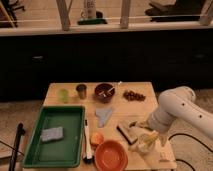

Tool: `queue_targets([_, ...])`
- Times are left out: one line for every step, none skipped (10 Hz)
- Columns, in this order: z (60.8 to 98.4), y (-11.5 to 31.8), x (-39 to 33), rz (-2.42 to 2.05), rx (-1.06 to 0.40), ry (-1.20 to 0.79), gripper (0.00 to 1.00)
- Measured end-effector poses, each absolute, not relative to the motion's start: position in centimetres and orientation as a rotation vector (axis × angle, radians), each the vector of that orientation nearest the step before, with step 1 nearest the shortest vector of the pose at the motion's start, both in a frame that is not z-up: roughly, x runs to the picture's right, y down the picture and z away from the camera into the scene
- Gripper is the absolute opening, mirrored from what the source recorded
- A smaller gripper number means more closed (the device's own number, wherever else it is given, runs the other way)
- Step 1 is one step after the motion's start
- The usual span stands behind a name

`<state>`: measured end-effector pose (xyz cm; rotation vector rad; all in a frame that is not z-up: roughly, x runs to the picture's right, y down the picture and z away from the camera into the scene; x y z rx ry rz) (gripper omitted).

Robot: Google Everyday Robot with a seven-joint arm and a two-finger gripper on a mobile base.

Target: Place banana in paper cup

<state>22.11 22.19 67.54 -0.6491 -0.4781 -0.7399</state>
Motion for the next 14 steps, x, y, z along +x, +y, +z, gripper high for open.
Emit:
queue_targets([67.58,22.15,22.16,-0.74,-0.652,-0.479,0.8])
queue_targets([67.61,22.07,22.19,-0.738,-0.652,-0.479,0.8])
queue_targets([67.66,22.02,22.2,-0.738,-0.655,-0.479,0.8])
queue_targets([67.69,21.93,22.25,-0.736,-0.656,-0.478,0.8])
queue_targets([67.69,21.92,22.32,-0.732,-0.658,-0.475,0.8])
queue_targets([67.69,21.91,22.32,-0.73,-0.658,-0.475,0.8])
queue_targets([67.64,21.99,22.4,-0.728,-0.658,-0.475,0.8])
queue_targets([67.62,22.03,22.51,-0.725,-0.656,-0.474,0.8])
queue_targets([67.71,21.89,22.43,-0.726,-0.651,-0.474,0.8])
queue_targets([67.82,21.79,22.31,-0.725,-0.648,-0.475,0.8])
queue_targets([67.9,21.62,22.33,-0.72,-0.647,-0.471,0.8])
queue_targets([67.96,21.52,22.41,-0.713,-0.647,-0.468,0.8])
queue_targets([68.02,21.45,22.46,-0.709,-0.647,-0.465,0.8])
queue_targets([68.06,21.39,22.38,-0.708,-0.647,-0.465,0.8])
